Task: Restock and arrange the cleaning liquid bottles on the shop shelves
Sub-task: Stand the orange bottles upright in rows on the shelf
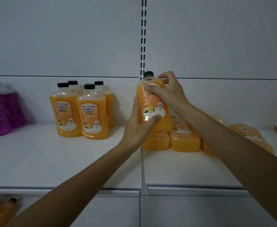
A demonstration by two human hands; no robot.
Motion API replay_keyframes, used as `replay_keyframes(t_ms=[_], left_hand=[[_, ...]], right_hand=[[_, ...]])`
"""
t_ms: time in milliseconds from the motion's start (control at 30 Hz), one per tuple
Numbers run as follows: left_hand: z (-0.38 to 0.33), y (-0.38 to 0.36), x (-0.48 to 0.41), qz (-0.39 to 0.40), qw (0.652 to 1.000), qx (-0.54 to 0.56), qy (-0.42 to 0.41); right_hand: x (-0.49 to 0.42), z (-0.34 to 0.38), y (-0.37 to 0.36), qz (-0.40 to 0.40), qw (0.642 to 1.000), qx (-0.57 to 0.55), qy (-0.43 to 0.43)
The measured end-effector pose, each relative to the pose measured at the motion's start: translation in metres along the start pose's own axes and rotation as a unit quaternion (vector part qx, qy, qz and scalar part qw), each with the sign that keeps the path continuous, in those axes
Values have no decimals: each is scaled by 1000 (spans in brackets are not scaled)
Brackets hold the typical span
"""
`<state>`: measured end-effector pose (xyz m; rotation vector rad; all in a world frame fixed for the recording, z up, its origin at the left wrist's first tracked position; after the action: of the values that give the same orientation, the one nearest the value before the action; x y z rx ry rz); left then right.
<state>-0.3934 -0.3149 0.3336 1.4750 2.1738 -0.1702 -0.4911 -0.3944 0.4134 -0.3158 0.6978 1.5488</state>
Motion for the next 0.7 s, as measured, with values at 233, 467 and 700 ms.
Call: replay_keyframes(t_ms=[233,467,700], left_hand=[[17,57,14,81,996,-8,-36],[34,69,31,99,981,-154,-55],[61,81,37,138,882,-442,-86]], right_hand=[[29,26,-62,229,972,21,50],[50,17,-71,202,975,53,74],[47,16,-93,152,964,155,153]])
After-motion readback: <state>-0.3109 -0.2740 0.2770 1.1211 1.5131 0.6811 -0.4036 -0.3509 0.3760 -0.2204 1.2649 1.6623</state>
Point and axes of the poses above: each hand's wrist, its own x-axis away from the middle knuckle, its own y-axis out of the back of the hand, z = x × y, the point moved 9 cm from there along -x, towards the middle knuckle, and after that the axes turned 5 degrees about -z, right-handed, at the moved point
